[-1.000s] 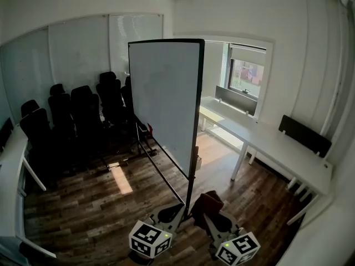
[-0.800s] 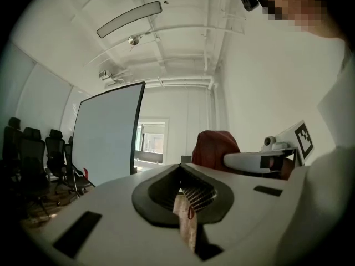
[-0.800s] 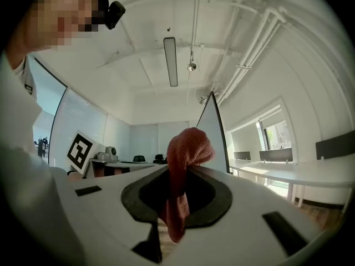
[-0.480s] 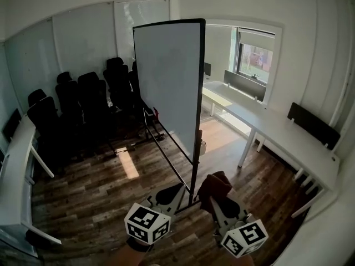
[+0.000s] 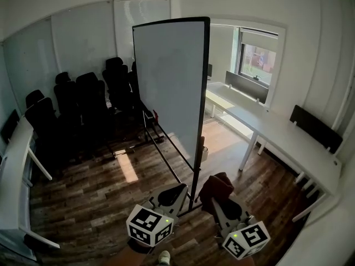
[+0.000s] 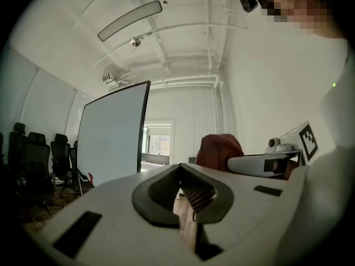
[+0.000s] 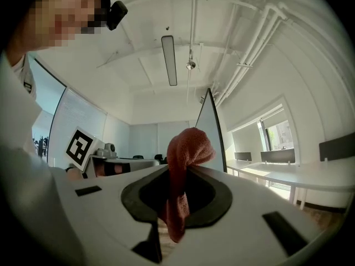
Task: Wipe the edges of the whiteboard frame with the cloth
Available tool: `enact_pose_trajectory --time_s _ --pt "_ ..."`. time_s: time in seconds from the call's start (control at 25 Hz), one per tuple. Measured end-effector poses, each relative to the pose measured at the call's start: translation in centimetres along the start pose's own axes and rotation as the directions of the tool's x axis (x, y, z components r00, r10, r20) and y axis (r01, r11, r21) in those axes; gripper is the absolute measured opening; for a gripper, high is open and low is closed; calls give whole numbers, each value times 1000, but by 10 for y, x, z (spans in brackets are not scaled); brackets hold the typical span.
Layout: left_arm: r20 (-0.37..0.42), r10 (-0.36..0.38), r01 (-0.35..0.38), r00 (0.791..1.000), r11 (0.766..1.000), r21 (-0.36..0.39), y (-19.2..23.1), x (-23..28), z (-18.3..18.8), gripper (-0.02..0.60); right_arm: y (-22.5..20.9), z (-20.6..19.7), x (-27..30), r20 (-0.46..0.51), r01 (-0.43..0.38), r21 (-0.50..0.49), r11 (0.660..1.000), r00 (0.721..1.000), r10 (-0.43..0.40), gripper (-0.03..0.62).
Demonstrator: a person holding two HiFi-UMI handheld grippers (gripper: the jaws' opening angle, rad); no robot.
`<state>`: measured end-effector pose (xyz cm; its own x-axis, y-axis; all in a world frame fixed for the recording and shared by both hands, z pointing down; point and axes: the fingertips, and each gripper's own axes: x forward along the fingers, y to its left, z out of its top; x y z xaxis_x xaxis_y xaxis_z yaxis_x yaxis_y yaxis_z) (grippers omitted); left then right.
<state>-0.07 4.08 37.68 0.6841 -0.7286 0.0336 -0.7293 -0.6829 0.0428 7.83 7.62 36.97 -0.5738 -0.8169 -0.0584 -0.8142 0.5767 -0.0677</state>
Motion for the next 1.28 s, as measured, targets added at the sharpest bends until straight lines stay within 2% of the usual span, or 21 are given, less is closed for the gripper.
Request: enact_pose_trajectory --time_s 0.16,0.32,0.72,0.96,1.28 --pt "-4 -24 24 1000 1000 -1 37 23 3 9 -9 3 40 0 28 -24 999 1000 -28 52" --pt "7 -64 64 998 998 27 67 54 15 9 -27 15 83 20 72 -50 996 997 -71 52" --pt "30 -168 166 985 984 63 111 108 51 9 -63 69 156 92 154 -164 974 986 -140 52" --pt "27 -181 179 983 982 58 125 141 59 9 -92 103 187 143 139 -210 968 984 -111 52" --pt "41 -147 143 988 986 83 152 200 86 9 -145 149 235 195 71 -294 953 981 -13 52"
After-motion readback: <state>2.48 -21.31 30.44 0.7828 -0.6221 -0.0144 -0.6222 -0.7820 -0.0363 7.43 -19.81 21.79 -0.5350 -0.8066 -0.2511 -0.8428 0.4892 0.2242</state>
